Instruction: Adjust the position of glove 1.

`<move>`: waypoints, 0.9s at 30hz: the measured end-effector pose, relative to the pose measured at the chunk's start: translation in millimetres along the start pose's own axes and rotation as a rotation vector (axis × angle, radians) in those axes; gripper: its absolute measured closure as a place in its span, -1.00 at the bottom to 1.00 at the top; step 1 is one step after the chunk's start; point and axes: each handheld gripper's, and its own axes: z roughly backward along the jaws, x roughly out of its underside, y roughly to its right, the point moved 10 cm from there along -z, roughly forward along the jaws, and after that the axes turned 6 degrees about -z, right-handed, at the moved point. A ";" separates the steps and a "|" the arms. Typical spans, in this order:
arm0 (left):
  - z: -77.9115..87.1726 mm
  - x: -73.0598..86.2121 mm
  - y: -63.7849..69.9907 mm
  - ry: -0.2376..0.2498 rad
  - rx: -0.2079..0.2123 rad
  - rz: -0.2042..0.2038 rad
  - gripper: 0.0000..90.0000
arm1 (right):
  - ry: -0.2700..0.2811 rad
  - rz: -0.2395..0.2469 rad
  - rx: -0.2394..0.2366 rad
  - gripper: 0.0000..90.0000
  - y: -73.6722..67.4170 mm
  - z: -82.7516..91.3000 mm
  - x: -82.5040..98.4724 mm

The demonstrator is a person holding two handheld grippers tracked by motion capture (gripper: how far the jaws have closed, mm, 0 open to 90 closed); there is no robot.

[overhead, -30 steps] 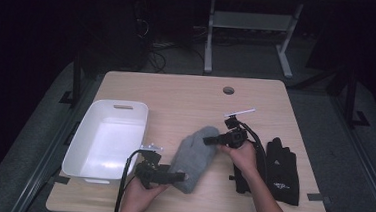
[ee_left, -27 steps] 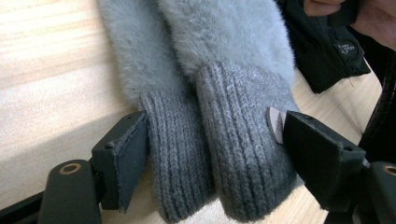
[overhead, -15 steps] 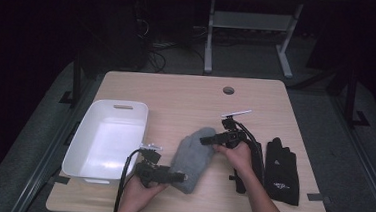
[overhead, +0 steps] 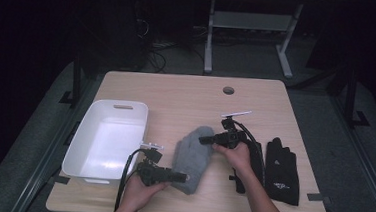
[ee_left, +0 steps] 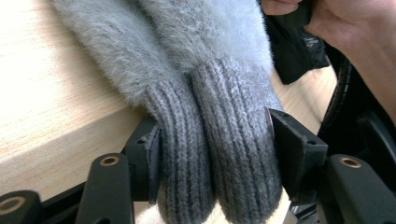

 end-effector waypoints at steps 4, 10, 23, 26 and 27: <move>1.2 -0.6 1.6 -0.001 0.004 -0.007 -0.06 | 0.005 0.010 -0.004 0.56 -2.7 3.8 -0.9; 4.5 -4.7 8.7 -0.007 -0.001 -0.034 -0.04 | 0.019 0.036 -0.001 0.57 -11.9 14.7 -3.9; 15.1 -19.5 24.1 0.029 -0.004 -0.087 -0.04 | 0.092 0.043 -0.026 0.58 -30.6 43.0 -14.0; 17.2 -22.4 26.2 0.032 -0.009 -0.100 -0.04 | 0.103 0.041 -0.030 0.58 -33.3 49.3 -15.0; 18.0 -23.2 26.8 0.028 -0.012 -0.107 -0.04 | 0.102 0.039 -0.029 0.58 -33.9 51.2 -15.2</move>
